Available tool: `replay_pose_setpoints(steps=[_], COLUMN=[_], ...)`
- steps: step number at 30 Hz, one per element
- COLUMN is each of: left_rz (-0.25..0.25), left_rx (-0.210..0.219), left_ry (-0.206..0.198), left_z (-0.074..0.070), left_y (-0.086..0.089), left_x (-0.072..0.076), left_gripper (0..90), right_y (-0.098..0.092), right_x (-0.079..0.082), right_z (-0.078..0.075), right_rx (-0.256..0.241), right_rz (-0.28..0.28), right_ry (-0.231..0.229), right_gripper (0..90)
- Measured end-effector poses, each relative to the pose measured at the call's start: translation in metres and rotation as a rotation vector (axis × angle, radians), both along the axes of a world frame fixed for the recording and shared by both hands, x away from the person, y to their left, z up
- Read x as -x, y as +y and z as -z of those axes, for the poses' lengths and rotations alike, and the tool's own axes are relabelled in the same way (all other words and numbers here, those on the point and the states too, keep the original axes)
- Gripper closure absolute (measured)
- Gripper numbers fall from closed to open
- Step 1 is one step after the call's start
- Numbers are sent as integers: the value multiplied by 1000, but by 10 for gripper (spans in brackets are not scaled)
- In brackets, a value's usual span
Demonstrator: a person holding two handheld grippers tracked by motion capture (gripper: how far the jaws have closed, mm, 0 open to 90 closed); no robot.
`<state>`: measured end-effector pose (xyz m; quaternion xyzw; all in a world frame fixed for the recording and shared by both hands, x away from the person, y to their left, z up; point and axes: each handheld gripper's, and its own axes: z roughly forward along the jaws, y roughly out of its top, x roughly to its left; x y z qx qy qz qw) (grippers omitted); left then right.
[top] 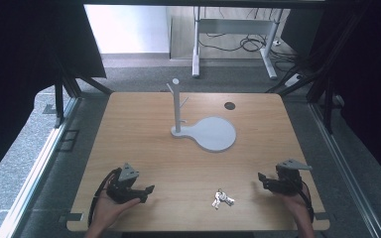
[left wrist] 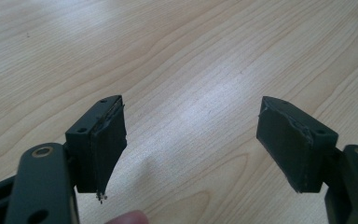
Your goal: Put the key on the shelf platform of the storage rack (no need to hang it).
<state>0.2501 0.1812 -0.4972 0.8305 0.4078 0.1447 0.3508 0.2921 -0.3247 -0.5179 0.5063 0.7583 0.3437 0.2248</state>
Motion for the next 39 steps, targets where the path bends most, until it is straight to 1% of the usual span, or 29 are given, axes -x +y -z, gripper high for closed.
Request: replay_pose_setpoints(steps=[2,5,6,9,10,11,15,16,22,23,25,31,34,35,36,37,39], left_rz=[-2,-3,-4,2,5,6,5,15,20,19,18,13,12,10,9,10,13], left_rx=[6,5,4,4,3,1,-1,-2,-4,-6,-9,-10,-1,1,2,1,2], left_ry=[1,3,4,3,3,5,8,3,-4,-5,-9,-5,-10,-12,-12,-11,-11], left_z=[0,0,1,0,0,1,2,2,1,1,-1,-2,-5,-6,-6,-6,-5], left_y=[1,2,2,1,0,0,-1,-1,-2,-2,-1,1,3,4,4,4,3], left_x=[0,0,-1,0,0,0,-1,-1,0,0,1,1,2,2,2,3,3], left_gripper=[243,243,243,244,244,244,244,246,250,251,252,253,256,256,257,257,256], right_y=[2,3,2,1,1,1,2,2,4,5,6,9,11,11,11,12,12], right_x=[1,2,3,4,5,5,4,4,4,3,3,3,6,6,6,8,9], right_z=[-1,-2,-2,-2,-2,-2,-1,-1,1,1,0,-2,-3,-3,-4,-8,-14], right_rx=[10,9,8,3,-1,0,3,2,1,-11,-15,-17,-7,-7,4,33,41], right_rz=[-7,-12,-24,-36,-52,-56,-67,-69,-78,-75,-78,-94,-108,-108,-117,-129,-139], right_ry=[-7,-9,-13,-15,-16,-15,-13,-11,-6,2,8,23,45,45,58,67,74], right_gripper=[231,247,273,284,295,298,313,318,335,344,358,389,408,408,411,419,429])
